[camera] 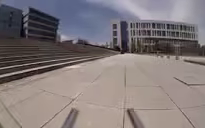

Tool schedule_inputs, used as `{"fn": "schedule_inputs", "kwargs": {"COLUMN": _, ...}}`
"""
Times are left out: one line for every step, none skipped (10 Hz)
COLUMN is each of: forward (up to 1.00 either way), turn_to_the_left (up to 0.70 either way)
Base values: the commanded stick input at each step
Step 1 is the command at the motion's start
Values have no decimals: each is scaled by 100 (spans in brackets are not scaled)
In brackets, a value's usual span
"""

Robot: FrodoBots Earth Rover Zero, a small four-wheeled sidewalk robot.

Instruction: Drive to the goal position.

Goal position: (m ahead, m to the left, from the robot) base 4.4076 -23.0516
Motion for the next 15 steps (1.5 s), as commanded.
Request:
{"fn": "schedule_inputs", "kwargs": {"forward": 50, "turn_to_the_left": 0}}
{"fn": "schedule_inputs", "kwargs": {"forward": 50, "turn_to_the_left": 0}}
{"fn": "schedule_inputs", "kwargs": {"forward": 50, "turn_to_the_left": 0}}
{"fn": "schedule_inputs", "kwargs": {"forward": 50, "turn_to_the_left": 0}}
{"fn": "schedule_inputs", "kwargs": {"forward": 50, "turn_to_the_left": -13}}
{"fn": "schedule_inputs", "kwargs": {"forward": 50, "turn_to_the_left": -50}}
{"fn": "schedule_inputs", "kwargs": {"forward": 50, "turn_to_the_left": -50}}
{"fn": "schedule_inputs", "kwargs": {"forward": 50, "turn_to_the_left": -22}}
{"fn": "schedule_inputs", "kwargs": {"forward": 50, "turn_to_the_left": -5}}
{"fn": "schedule_inputs", "kwargs": {"forward": 50, "turn_to_the_left": 0}}
{"fn": "schedule_inputs", "kwargs": {"forward": 50, "turn_to_the_left": 0}}
{"fn": "schedule_inputs", "kwargs": {"forward": 50, "turn_to_the_left": 0}}
{"fn": "schedule_inputs", "kwargs": {"forward": 50, "turn_to_the_left": 0}}
{"fn": "schedule_inputs", "kwargs": {"forward": 50, "turn_to_the_left": 0}}
{"fn": "schedule_inputs", "kwargs": {"forward": 50, "turn_to_the_left": 0}}
